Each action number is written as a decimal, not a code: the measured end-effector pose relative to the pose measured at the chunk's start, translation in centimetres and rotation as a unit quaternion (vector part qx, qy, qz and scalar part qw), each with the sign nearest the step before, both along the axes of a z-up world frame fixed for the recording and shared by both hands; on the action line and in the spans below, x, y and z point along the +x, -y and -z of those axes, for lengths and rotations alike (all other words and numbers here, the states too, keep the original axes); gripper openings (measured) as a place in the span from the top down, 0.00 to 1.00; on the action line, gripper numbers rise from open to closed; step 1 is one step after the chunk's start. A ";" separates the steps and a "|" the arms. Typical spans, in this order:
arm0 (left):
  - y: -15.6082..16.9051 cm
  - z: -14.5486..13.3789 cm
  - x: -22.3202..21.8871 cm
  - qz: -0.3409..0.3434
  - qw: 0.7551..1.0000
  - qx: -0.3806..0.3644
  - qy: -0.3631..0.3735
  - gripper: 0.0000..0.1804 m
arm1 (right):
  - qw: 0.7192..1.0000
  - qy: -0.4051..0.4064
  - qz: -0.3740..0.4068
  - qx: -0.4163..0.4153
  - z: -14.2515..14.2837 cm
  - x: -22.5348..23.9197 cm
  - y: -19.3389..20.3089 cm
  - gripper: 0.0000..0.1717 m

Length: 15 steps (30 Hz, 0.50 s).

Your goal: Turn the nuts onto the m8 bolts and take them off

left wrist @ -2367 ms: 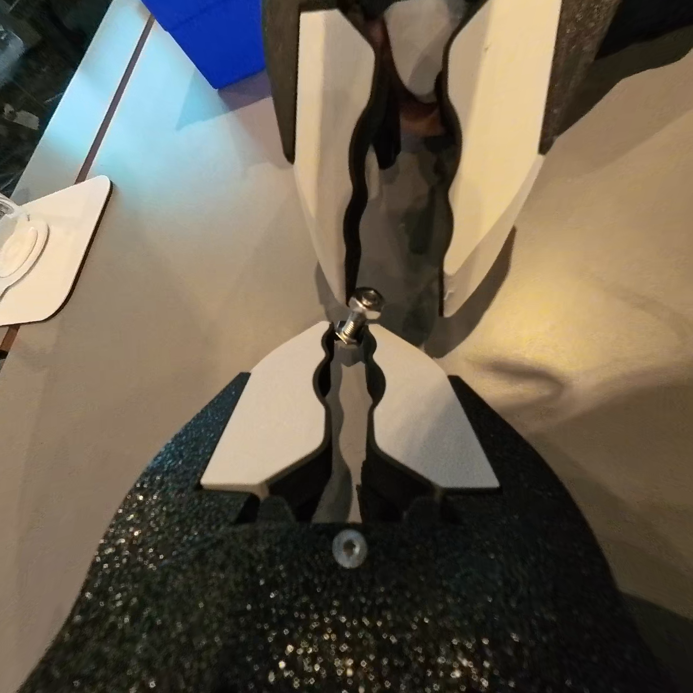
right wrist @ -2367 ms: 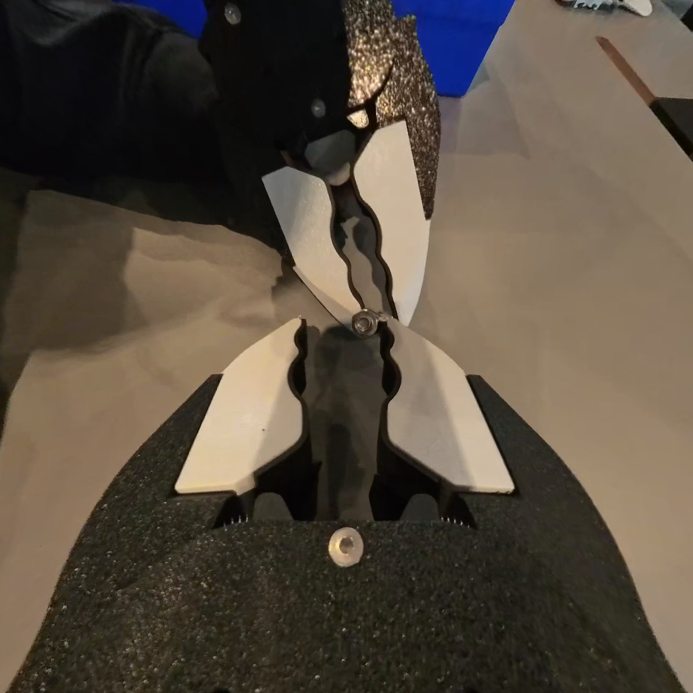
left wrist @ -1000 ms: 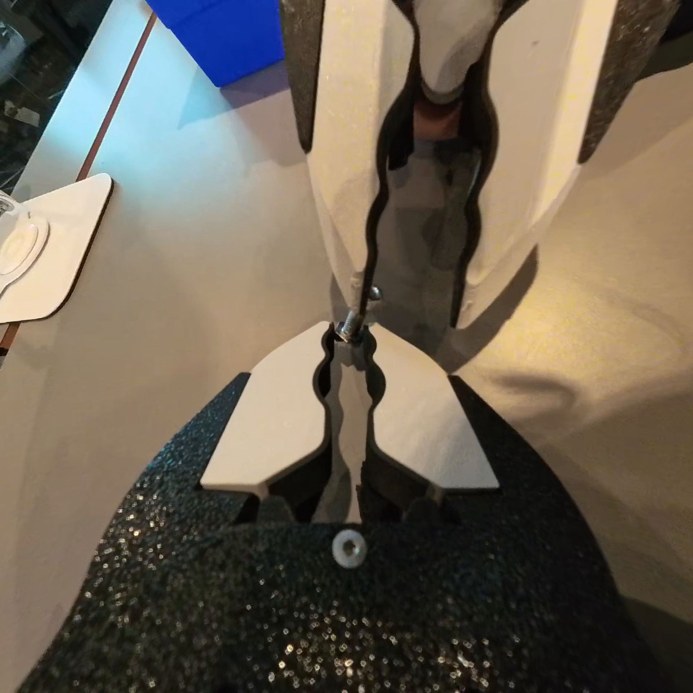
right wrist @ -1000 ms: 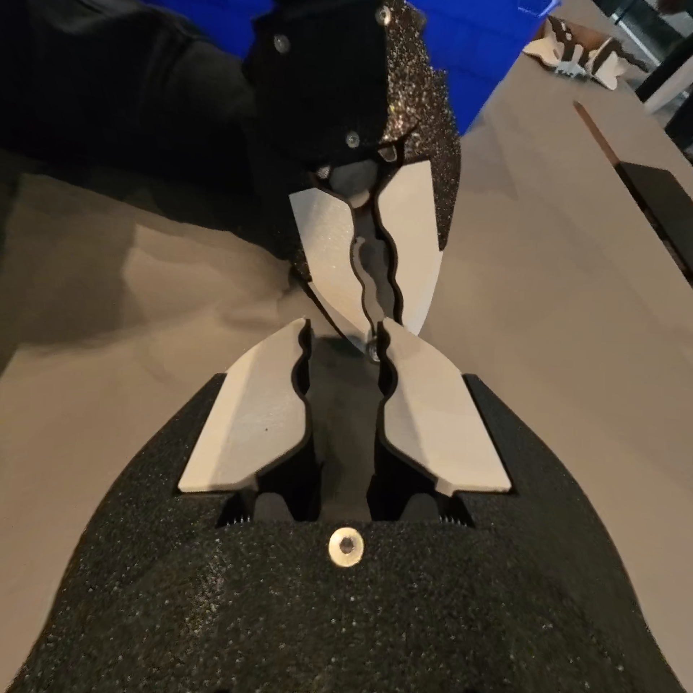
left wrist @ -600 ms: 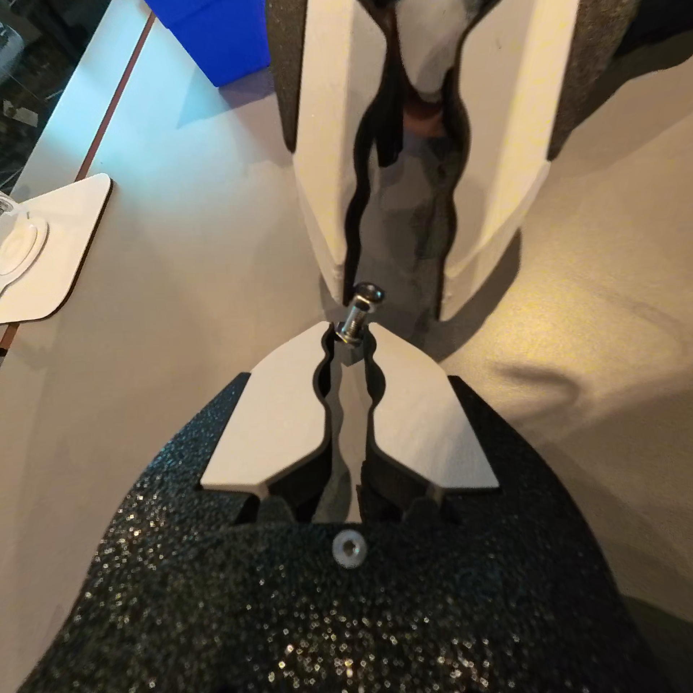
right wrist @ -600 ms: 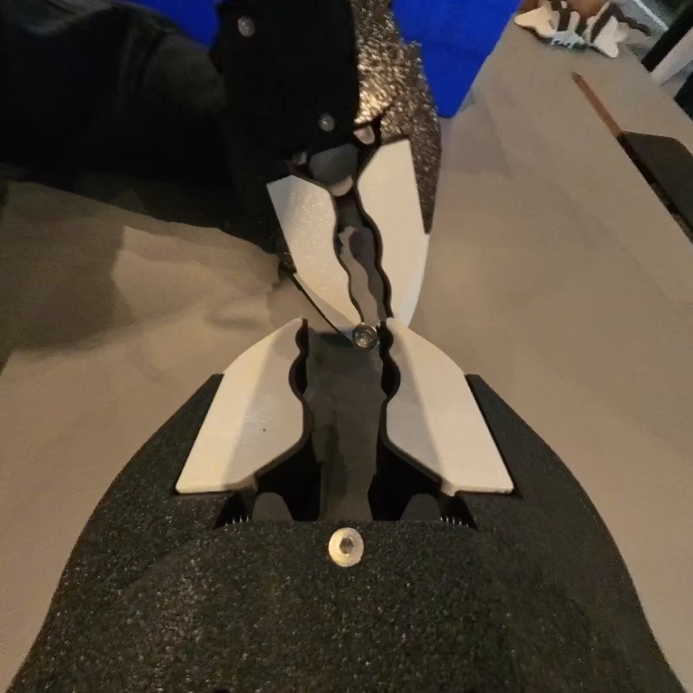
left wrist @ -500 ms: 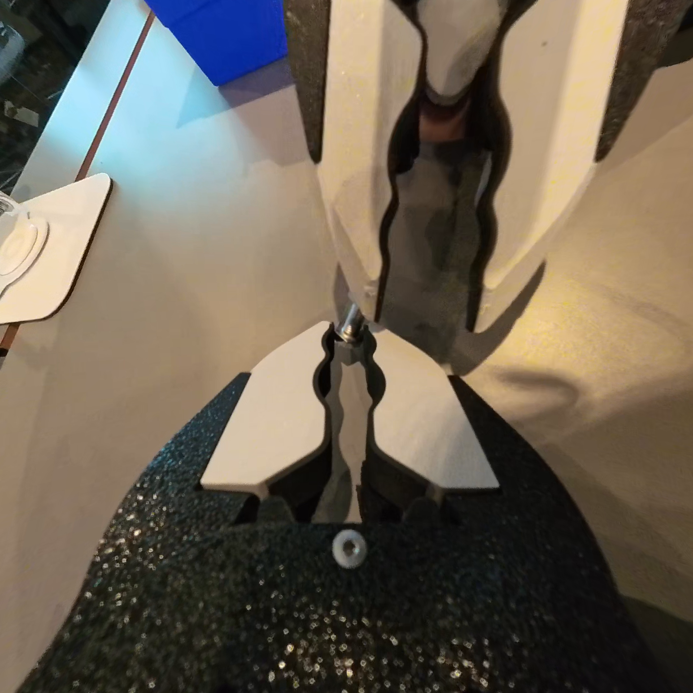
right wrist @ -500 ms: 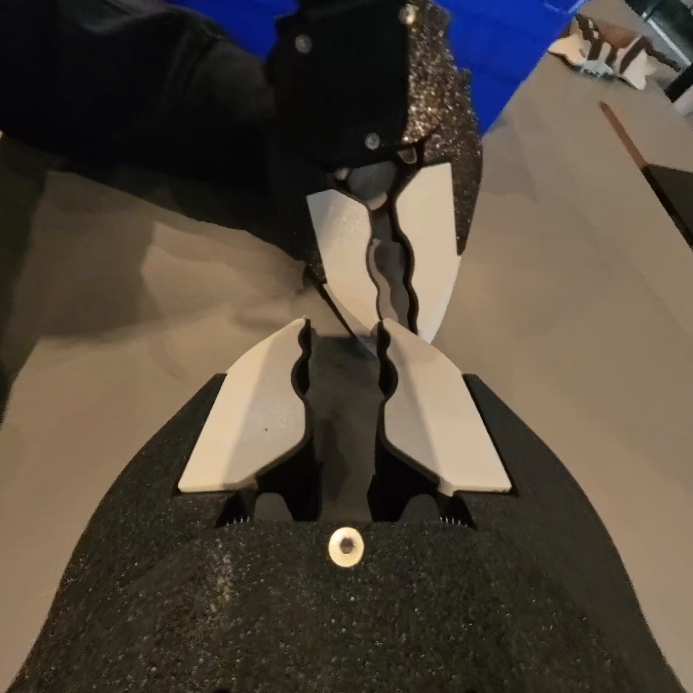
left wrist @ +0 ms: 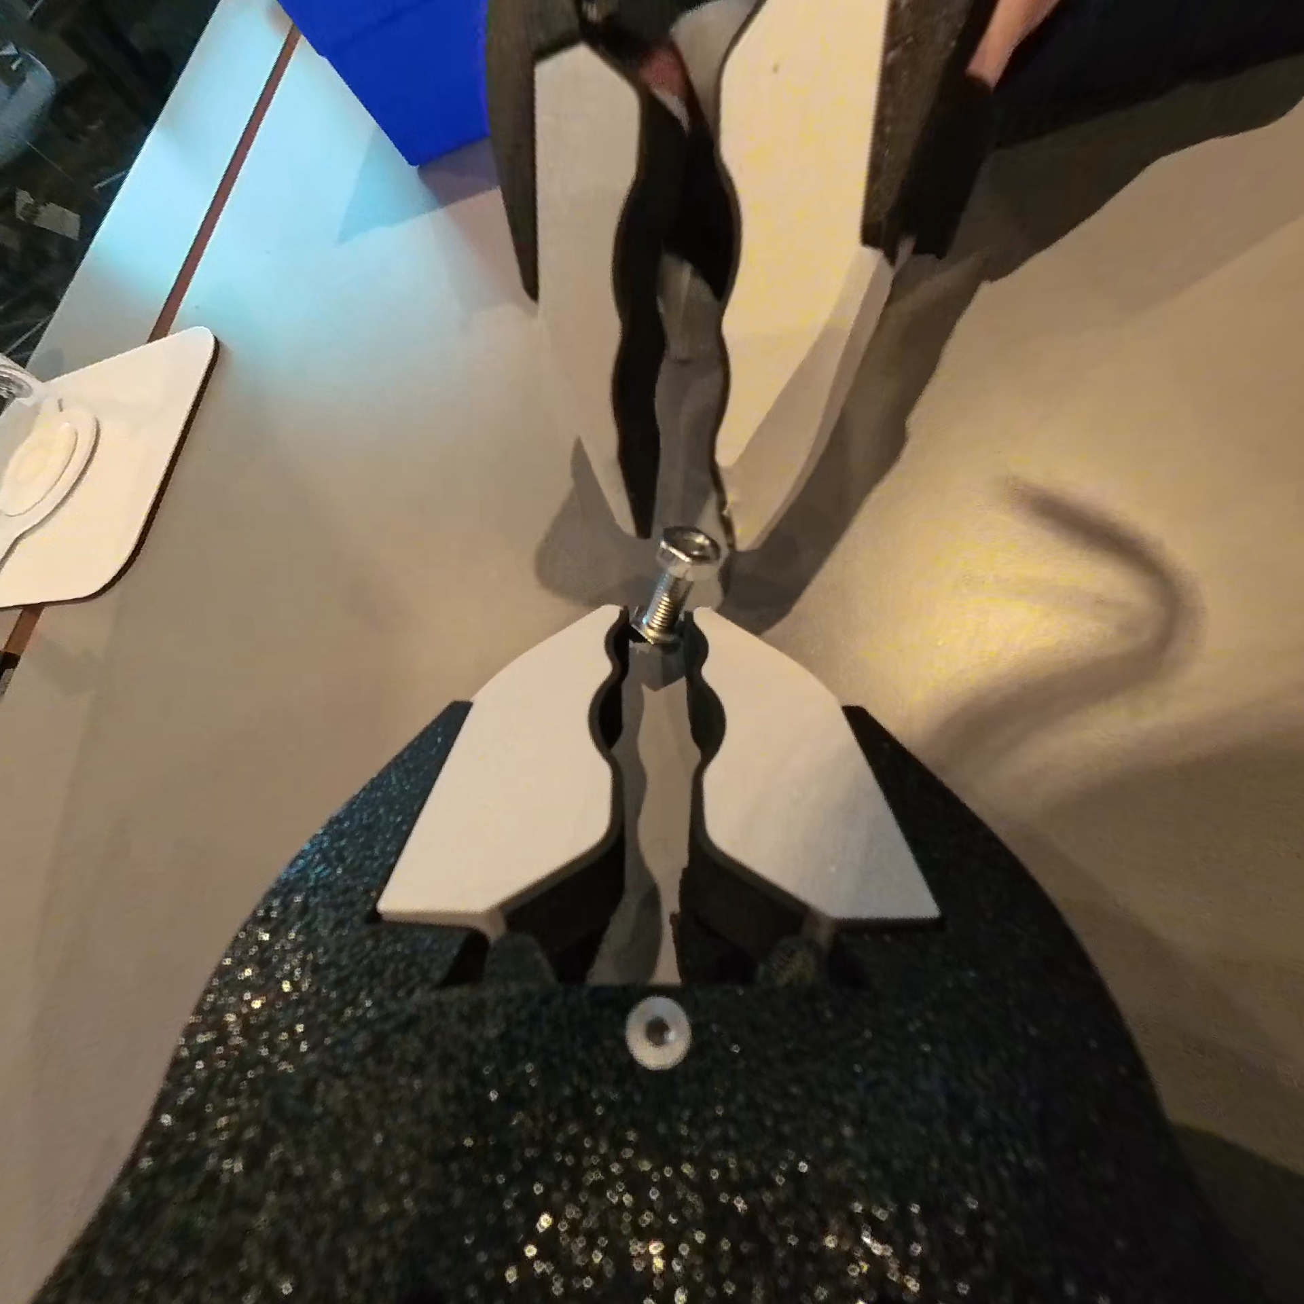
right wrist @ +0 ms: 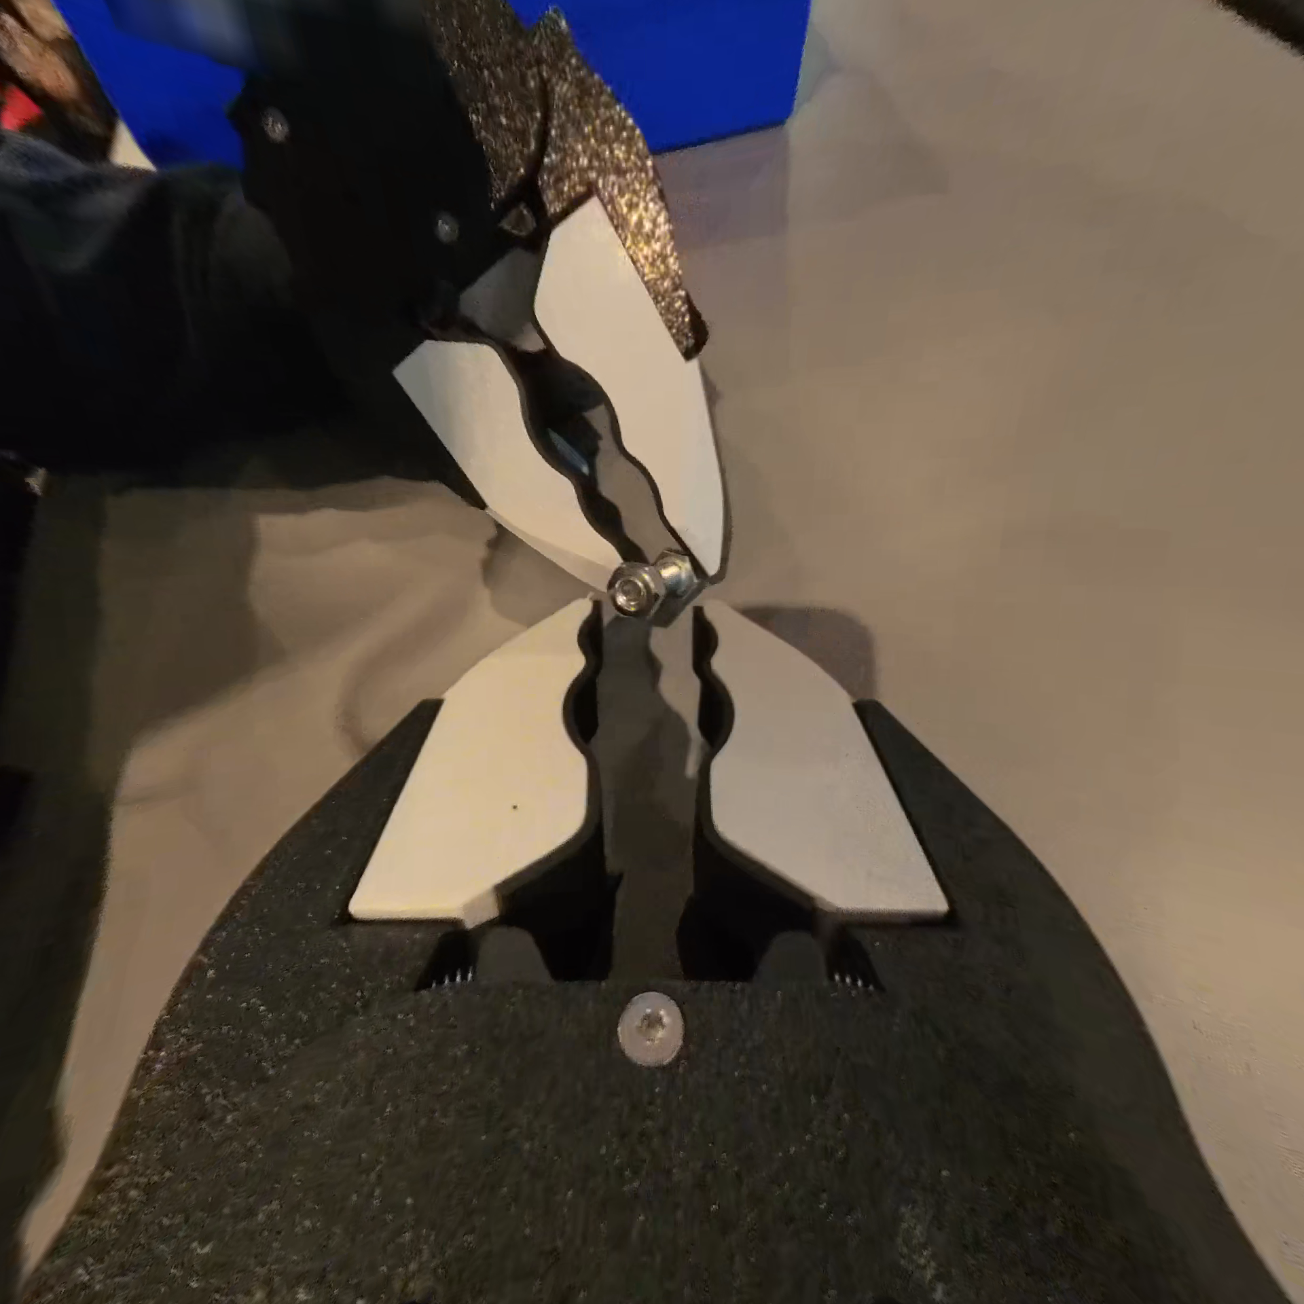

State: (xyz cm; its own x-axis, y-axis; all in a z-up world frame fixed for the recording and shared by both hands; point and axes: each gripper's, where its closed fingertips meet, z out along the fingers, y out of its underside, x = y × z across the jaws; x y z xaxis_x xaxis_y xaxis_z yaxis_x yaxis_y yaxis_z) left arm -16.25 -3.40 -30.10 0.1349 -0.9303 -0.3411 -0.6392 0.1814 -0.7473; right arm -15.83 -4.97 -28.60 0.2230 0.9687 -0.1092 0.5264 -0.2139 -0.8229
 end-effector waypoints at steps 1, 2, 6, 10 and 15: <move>0.0 0.0 0.0 0.000 1.000 0.000 0.000 0.92 | 1.000 -0.003 -0.003 -0.010 0.0 -0.1 0.2 0.86; 0.0 0.0 0.0 0.000 1.000 0.000 0.000 0.92 | 1.000 -0.007 -0.003 -0.012 0.0 -0.3 0.2 0.86; 0.0 0.1 0.0 0.001 1.000 0.001 -0.004 0.92 | 1.000 -0.013 -0.006 0.001 -0.4 -1.0 0.6 0.86; 0.0 0.1 0.0 0.001 1.000 0.000 -0.004 0.92 | 0.999 -0.015 -0.019 0.044 -0.8 -1.5 0.9 0.83; -0.1 0.1 0.0 -0.001 1.000 0.001 -0.005 0.92 | 0.994 0.016 -0.002 0.109 -1.0 -0.9 0.1 0.85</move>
